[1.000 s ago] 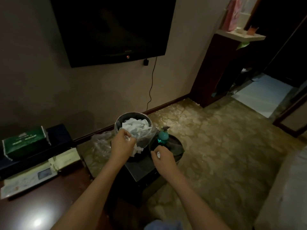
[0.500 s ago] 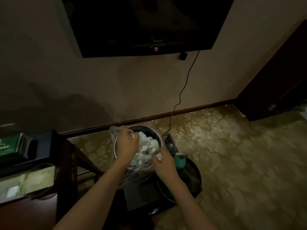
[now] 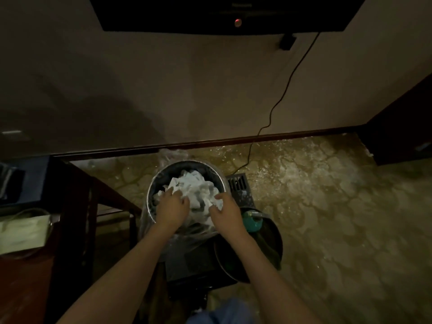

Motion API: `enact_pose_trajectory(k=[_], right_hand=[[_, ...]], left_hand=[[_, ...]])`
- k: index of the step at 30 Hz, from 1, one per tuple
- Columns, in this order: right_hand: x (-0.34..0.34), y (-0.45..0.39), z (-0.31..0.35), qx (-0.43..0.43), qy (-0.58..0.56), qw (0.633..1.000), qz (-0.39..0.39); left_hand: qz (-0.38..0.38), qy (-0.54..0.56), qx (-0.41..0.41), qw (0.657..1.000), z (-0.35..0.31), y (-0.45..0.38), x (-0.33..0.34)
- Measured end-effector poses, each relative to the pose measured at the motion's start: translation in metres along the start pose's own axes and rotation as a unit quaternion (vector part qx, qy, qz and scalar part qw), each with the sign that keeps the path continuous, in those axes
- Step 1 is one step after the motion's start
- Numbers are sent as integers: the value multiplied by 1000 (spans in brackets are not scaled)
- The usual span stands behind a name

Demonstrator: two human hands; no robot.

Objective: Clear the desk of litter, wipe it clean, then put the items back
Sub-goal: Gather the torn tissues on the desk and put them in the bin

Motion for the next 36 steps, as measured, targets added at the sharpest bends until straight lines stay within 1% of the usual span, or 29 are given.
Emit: enact_pose_trajectory(k=[3,5,8,12,15,18,22,25,29,33,36], right_hand=[[7,-17,9,-15,16,1000,17],[17,-26,15,-24,23,998,58],[34,-35,19,-31,32,991,126],[57,-40,20,-64,67,984,155],[78,-41,14,-86,107,975,173],[99,-47,3,-65,164,960,216],[111,-54,-8,-39,257,930,262],[104,-50,0,-54,264,930,249],[90,-34,29,-93,259,942,195],[86,-2,72,-133,260,949,115],[109,38,107,-190,274,937,102]], left_hand=[[22,17,26,999,6,8,-3],[27,29,30,999,11,14,-11],[11,30,27,999,22,20,-26],[-13,56,26,998,35,30,-44],[-35,43,14,998,43,39,-54],[-33,34,5,999,48,47,-58],[-33,38,-18,999,56,62,-64],[-25,43,-34,998,68,74,-65],[-8,53,-44,998,78,92,-76],[-38,81,-39,995,88,117,-104],[-62,78,-42,994,111,146,-130]])
Point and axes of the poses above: each hand's wrist, its own y-axis away from the middle knuckle, its own x-axis out of the palm, z = x × y, the point moved 5 cm from there along -y, towards the middle knuckle, and after that the axes turned 6 degrees about -y, right-handed, at the moved point
